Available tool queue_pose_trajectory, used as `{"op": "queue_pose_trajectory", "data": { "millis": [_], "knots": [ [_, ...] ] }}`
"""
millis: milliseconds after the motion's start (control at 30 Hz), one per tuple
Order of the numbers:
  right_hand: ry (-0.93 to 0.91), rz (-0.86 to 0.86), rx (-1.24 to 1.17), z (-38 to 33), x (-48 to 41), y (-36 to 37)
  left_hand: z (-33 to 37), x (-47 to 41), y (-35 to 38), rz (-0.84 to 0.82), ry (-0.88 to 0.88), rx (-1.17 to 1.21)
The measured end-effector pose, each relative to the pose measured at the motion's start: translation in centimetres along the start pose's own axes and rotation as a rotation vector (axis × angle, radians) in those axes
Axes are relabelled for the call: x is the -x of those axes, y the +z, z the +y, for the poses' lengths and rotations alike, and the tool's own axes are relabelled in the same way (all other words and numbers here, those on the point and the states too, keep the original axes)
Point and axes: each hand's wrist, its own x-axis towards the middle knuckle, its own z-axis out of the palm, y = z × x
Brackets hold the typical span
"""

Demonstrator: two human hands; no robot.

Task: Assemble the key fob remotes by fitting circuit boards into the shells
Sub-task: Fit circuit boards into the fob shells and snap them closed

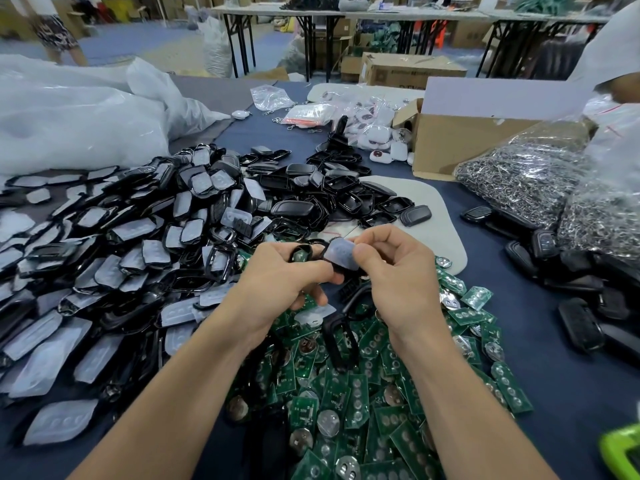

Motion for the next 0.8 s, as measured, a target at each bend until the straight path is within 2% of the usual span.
{"op": "queue_pose_trajectory", "data": {
  "millis": [200,400,667,800],
  "knots": [
    [0.006,0.057,-0.034,0.1,-0.1,-0.1,-0.1,-0.1,0.2,0.001,-0.002,0.019],
    [0.053,0.156,0.059,0.5,0.0,0.2,-0.3,-0.2,0.6,0.016,0.007,0.033],
    [0.047,0.099,0.015,-0.3,-0.1,0.2,-0.3,-0.3,0.5,0.021,-0.020,0.048],
    [-0.072,0.080,0.208,-0.6,0.1,-0.3,-0.4,-0.3,0.3,0.035,-0.037,0.039]
  ]
}}
